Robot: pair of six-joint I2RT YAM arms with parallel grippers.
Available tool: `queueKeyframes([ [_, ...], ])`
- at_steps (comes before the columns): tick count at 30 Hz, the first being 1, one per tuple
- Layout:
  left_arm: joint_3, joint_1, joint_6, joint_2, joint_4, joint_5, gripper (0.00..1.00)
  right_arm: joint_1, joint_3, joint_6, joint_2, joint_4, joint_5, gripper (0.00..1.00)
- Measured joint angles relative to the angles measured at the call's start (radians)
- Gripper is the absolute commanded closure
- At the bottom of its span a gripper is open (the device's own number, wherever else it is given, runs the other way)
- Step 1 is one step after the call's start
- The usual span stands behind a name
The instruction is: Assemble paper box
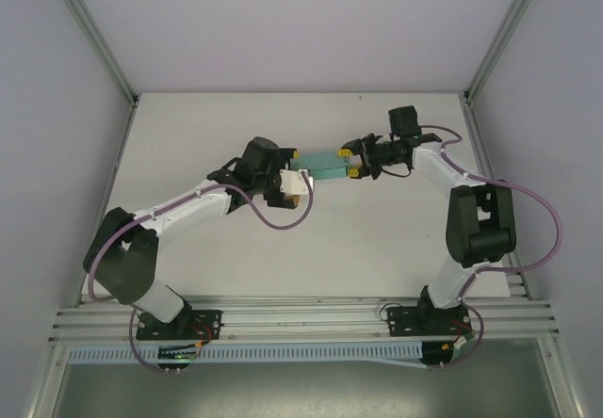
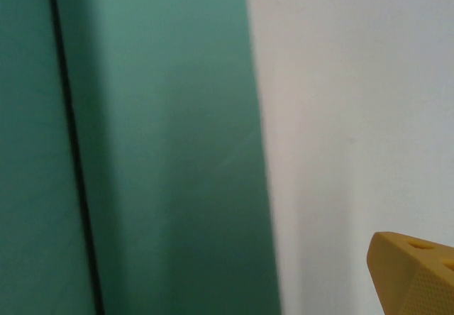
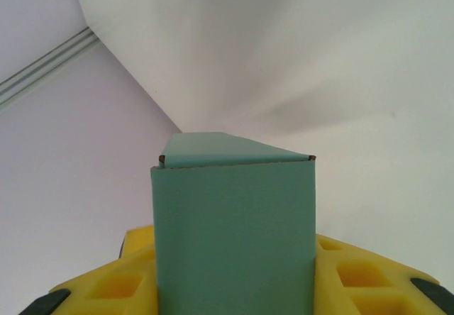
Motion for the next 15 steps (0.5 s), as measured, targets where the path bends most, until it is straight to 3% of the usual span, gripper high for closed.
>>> queueKeyframes([
  [5,-0.001,0.000,-0.002,0.011,0.061,-0.006,0.01,-0.002,0.000,0.026,0.016,-0.011,-0.008,0.69],
  [8,-0.001,0.003,-0.012,0.013,0.075,-0.002,0.07,-0.002,0.000,0.047,0.024,-0.005,-0.016,0.69],
  [15,0.019,0.010,-0.039,0.038,0.079,0.002,0.43,-0.002,0.002,0.056,0.032,-0.010,-0.015,0.66],
])
